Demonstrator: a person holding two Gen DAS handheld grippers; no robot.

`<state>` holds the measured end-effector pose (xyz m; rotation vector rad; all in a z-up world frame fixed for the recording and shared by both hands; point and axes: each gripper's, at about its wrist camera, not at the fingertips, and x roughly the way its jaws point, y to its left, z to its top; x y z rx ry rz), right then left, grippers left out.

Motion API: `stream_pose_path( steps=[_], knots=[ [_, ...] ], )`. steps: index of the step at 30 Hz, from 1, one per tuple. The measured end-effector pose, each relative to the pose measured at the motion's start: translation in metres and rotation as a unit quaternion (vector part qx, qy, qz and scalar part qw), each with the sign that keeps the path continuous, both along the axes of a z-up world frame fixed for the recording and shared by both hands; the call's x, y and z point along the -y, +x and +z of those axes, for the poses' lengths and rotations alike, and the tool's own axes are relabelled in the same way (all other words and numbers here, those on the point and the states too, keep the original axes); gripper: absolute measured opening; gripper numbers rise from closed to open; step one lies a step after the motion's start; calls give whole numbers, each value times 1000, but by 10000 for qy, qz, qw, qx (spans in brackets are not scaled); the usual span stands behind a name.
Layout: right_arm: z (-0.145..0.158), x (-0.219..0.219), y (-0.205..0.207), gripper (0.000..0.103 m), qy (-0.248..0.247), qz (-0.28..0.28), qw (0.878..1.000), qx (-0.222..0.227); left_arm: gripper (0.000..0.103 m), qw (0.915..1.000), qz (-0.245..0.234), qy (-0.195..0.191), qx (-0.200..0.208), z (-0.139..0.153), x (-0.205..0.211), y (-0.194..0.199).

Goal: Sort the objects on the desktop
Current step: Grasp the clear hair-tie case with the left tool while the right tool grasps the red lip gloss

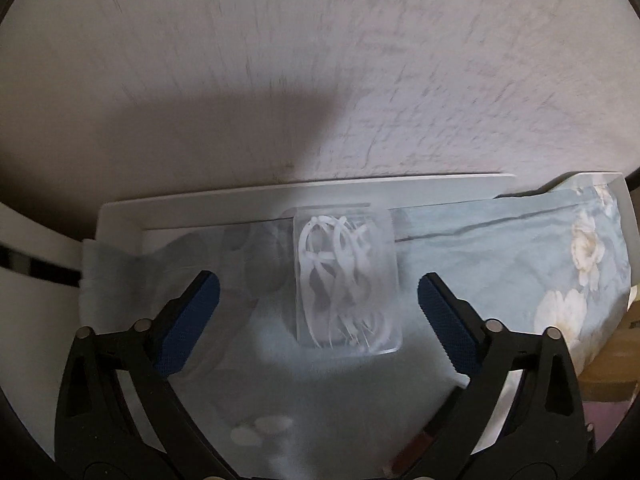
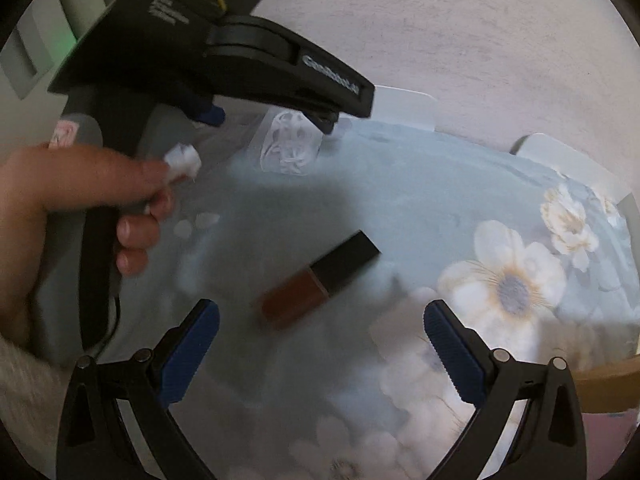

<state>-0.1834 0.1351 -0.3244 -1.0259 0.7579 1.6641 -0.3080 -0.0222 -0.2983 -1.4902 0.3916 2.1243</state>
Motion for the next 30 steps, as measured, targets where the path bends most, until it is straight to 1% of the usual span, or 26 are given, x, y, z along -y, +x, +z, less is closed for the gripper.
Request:
stream_pose_path(
  steps=[1, 3, 5, 7, 8, 9, 10, 12, 13, 14, 16, 19, 21, 24, 25, 27, 30],
  knots=[
    [-3, -2, -2, 93, 34, -13, 10000, -3, 91, 10000, -29, 2, -17, -2, 0, 1],
    [-6, -4, -5, 90, 98, -80, 9999, -3, 86, 9999, -102, -49, -70, -7, -2, 3],
    [-12, -8, -8, 84, 117, -73, 9999, 68, 79, 9998, -188, -26, 22, -11, -3, 4],
    [-20, -11, -9, 63, 38, -45, 9999, 94, 69, 9997, -220, 31, 44, -13, -4, 5],
    [-23, -13, -10, 60, -1, -24, 9999, 114, 65, 9997, -245, 79, 33, -12, -4, 6],
    [-23, -13, -10, 58, 83, 10, 9998, 194, 57, 9996, -257, 113, 25, -10, -4, 7],
    [-23, -13, -10, 56, 127, 40, 9996, 243, 55, 9996, -259, 122, 24, -9, -4, 7],
    [-23, -14, -9, 52, 149, 61, 9996, 248, 54, 9995, -257, 156, 74, -9, -3, 7],
    [-23, -15, -6, 47, 174, 69, 9995, 239, 54, 9995, -261, 157, 77, -9, -3, 8],
    [-22, -15, -4, 45, 196, 78, 9995, 236, 53, 9995, -279, 147, 77, -8, -3, 9],
    [-20, -17, 4, 33, 234, 76, 9995, 218, 52, 9995, -278, 138, 94, -8, -1, 10],
    [-18, -19, 16, 24, 236, 61, 9996, 171, 51, 9994, -248, 180, 146, -7, 1, 11],
    [-16, -20, 26, 21, 221, 4, 9997, 128, 51, 9994, -220, 194, 156, -6, 2, 13],
    [-14, -22, 39, 21, 236, -87, 9996, 121, 51, 9995, -216, 195, 145, -6, 1, 17],
    [-14, -21, 43, 21, 225, -157, 9996, -29, 51, 9995, -212, 189, 134, -6, 0, 18],
    [-13, -23, 49, 22, 243, -116, 9995, -176, 51, 9996, -205, 157, 93, -5, -2, 22],
    [-11, -29, 46, 23, 300, 1, 9995, -66, 51, 9997, -177, 151, 68, -5, -4, 26]
  ],
)
